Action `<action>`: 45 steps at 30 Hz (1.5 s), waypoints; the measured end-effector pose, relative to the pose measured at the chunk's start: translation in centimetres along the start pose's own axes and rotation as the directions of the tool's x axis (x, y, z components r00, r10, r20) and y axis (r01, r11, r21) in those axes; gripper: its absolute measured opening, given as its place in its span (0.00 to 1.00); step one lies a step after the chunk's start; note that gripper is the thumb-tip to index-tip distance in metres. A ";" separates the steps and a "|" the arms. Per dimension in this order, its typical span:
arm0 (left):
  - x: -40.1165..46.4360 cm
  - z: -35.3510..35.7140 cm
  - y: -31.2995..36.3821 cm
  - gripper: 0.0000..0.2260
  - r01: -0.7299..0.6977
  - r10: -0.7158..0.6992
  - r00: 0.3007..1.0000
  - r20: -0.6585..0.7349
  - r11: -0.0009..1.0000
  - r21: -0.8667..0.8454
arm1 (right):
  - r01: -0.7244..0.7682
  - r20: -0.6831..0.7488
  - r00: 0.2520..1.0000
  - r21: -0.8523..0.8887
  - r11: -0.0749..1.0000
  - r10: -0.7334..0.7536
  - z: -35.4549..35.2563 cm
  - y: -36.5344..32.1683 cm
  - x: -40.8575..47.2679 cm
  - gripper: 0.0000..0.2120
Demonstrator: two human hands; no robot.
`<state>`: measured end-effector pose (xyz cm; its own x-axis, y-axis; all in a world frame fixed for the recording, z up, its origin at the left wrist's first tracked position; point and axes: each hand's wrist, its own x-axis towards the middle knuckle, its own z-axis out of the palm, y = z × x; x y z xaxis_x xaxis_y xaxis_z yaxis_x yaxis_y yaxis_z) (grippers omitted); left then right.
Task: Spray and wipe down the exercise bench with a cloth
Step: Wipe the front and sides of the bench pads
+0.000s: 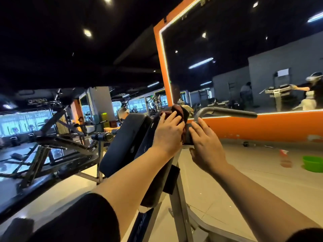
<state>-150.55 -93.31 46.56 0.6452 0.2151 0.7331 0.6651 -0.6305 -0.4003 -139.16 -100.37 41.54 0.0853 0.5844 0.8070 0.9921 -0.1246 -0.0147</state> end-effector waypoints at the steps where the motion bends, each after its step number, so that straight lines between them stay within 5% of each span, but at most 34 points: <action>1: -0.4 0.0 0.0 0.17 -0.050 0.050 0.999 0.004 0.998 0.033 | 0.018 -0.016 1.000 -0.050 0.999 -0.019 0.3 0.1 0.0 0.29; 9: -7.5 -1.6 -1.0 0.13 -0.364 0.353 0.924 0.144 0.930 0.053 | 0.124 0.055 0.992 -0.181 0.976 -0.116 1.0 0.9 0.6 0.30; 14: -0.8 -2.2 -0.5 0.21 -0.106 0.100 0.993 0.057 0.987 0.118 | 0.126 0.046 0.992 -0.176 0.976 -0.120 1.1 0.7 0.7 0.30; 20: -2.8 -2.2 -0.5 0.19 -0.236 0.205 0.959 0.198 0.960 0.148 | 0.169 0.097 0.983 -0.197 0.966 -0.153 1.0 1.7 1.0 0.31; 25: -8.2 -4.1 -0.7 0.10 -0.404 0.351 0.844 0.405 0.913 0.051 | 0.201 0.103 0.978 -0.205 0.958 -0.184 0.7 1.5 0.9 0.32; 30: -1.5 -4.1 -0.9 0.15 -0.224 0.215 0.975 0.062 0.947 0.229 | 0.235 0.079 0.972 -0.223 0.946 -0.222 0.7 1.6 0.9 0.30; 37: -0.5 -1.0 0.6 0.26 -0.217 0.158 0.949 0.272 0.955 0.201 | 0.235 0.094 0.971 -0.194 0.953 -0.220 0.8 2.1 0.9 0.33; 43: -8.6 -3.0 -0.9 0.16 -0.527 0.447 0.805 0.390 0.841 0.124 | 0.230 0.128 0.970 -0.209 0.951 -0.207 1.5 1.9 1.1 0.36; 45: -8.5 -3.3 -0.9 0.13 -0.538 0.470 0.811 0.347 0.833 0.129 | 0.227 0.134 0.970 -0.216 0.950 -0.201 1.4 1.7 1.1 0.37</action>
<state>-157.92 -97.05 42.50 0.9668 0.1368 0.2159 0.2555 -0.5445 -0.7989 -137.24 -98.78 41.57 -0.1044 0.6995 0.7069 0.9419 -0.1587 0.2962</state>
